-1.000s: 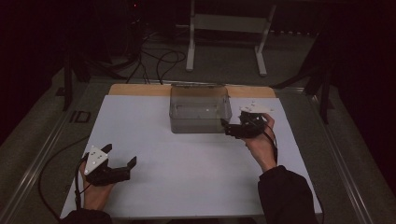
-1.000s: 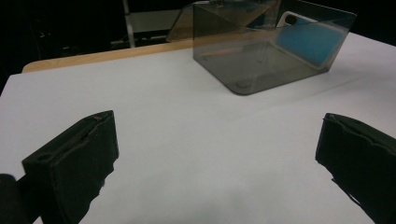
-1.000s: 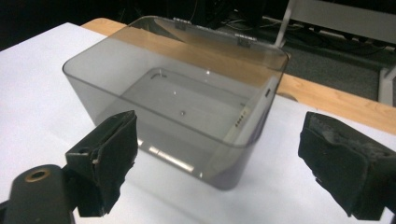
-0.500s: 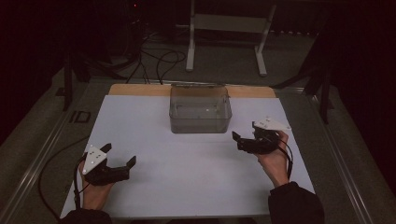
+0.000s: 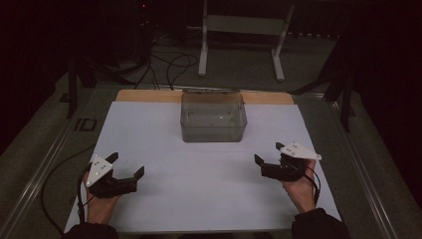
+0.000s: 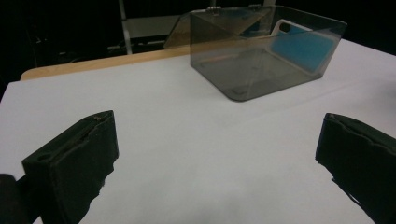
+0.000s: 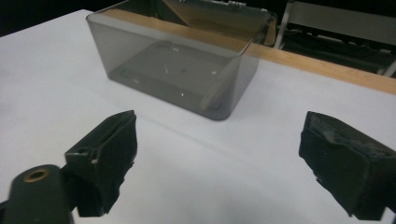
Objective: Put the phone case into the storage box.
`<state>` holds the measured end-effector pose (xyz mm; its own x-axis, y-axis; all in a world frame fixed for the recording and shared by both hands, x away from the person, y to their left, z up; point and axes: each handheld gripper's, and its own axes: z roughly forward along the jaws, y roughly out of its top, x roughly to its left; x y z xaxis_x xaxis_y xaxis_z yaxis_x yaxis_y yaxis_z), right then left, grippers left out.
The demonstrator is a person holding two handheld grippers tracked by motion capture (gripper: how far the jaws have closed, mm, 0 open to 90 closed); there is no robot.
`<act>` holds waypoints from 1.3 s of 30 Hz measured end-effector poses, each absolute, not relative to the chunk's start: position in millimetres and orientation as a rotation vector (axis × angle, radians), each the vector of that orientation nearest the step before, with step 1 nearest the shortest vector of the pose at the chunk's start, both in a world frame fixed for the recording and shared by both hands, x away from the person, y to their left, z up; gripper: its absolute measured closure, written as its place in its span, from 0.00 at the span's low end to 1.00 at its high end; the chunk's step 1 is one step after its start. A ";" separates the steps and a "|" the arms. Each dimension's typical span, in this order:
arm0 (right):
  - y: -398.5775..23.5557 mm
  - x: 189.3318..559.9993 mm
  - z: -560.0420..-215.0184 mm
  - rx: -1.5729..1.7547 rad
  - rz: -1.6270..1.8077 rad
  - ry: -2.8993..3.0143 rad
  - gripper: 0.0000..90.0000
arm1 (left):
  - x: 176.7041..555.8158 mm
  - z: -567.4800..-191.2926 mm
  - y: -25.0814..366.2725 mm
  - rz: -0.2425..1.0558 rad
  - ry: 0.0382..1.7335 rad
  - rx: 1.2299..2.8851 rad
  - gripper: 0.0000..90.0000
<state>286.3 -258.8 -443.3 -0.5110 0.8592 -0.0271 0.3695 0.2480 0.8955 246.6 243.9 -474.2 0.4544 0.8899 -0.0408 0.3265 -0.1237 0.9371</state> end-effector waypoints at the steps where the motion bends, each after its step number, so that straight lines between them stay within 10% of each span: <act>1: -259.8 282.4 -445.2 1.083 1.239 1.979 0.12 | 246.2 -473.8 244.0 0.689 1.058 1.683 0.00; 39: -277.0 252.2 -485.2 1.061 1.366 1.906 0.11 | 238.8 -478.5 243.5 0.714 0.985 1.696 0.00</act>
